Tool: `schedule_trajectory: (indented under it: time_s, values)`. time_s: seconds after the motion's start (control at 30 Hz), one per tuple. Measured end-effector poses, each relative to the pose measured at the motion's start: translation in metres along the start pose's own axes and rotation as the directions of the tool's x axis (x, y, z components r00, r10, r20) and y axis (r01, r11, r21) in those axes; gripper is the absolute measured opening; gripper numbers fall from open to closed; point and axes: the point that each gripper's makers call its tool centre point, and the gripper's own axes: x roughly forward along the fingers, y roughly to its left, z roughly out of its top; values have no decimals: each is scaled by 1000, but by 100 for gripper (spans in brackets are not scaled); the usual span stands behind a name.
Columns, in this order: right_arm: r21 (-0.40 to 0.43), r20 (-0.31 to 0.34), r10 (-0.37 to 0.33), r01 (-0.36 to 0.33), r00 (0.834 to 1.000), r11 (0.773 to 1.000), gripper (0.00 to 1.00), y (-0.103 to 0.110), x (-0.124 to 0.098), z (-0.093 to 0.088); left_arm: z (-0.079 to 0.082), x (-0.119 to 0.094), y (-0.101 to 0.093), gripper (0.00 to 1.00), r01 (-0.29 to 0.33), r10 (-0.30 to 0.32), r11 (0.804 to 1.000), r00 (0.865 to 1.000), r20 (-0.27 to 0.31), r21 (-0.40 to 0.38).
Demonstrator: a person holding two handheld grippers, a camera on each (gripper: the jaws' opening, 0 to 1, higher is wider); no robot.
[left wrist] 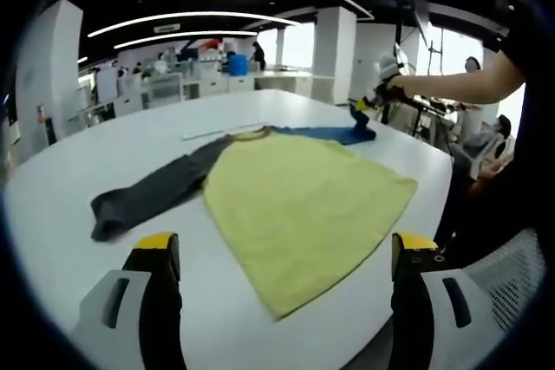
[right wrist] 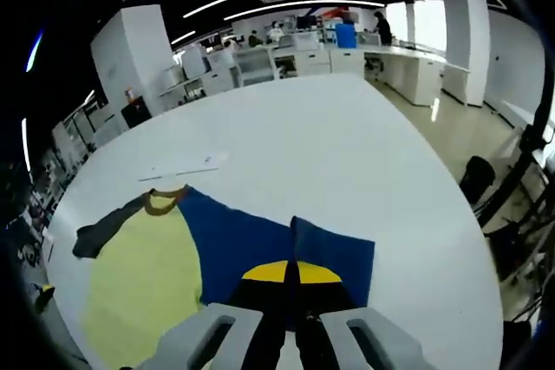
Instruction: Fold the garment on the visible template until the final outline fits inside the template.
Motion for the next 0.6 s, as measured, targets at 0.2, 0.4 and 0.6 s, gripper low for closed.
schedule_trajectory:
  time_s: [0.2,0.4,0.6]
  values:
    - [-30,7,20,-20,1000,999,0,23,3,4,-1,-1,0,99,0,0,1000,1000,1,0]
    - [-44,7,43,-43,999,998,0,46,9,6,1,-1,0,99,4,-4,1000,1000,4,6]
    - [-55,8,74,-73,997,996,0,73,16,9,2,-2,0,99,11,-12,1000,1000,7,10]
